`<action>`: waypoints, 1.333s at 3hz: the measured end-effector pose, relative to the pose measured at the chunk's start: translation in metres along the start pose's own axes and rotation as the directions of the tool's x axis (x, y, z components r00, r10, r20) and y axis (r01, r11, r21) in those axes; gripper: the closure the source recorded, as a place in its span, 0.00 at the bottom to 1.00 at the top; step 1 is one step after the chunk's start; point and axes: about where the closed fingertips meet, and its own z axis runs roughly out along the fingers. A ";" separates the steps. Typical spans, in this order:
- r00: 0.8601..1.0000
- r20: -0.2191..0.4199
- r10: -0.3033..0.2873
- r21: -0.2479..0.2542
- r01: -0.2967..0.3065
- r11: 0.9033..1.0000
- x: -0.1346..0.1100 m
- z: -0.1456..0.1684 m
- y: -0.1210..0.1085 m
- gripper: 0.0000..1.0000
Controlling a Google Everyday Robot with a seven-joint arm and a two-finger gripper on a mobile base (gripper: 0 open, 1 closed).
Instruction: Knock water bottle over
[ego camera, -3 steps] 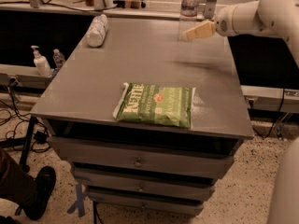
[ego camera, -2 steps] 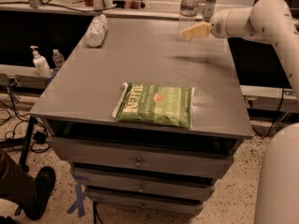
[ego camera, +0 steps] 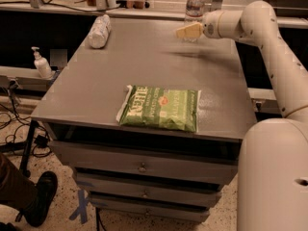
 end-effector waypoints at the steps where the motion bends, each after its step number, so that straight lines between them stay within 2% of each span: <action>1: 1.000 0.022 -0.018 -0.018 0.018 1.000 -0.002 0.017 0.003 0.18; 3: 0.997 0.037 -0.071 -0.005 0.071 0.997 -0.004 0.019 -0.003 0.65; 4: 0.994 0.032 -0.104 -0.024 0.105 0.994 -0.015 0.011 0.003 0.89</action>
Offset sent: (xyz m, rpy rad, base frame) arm 0.0215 0.0036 0.0014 -0.0202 -0.0791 0.0205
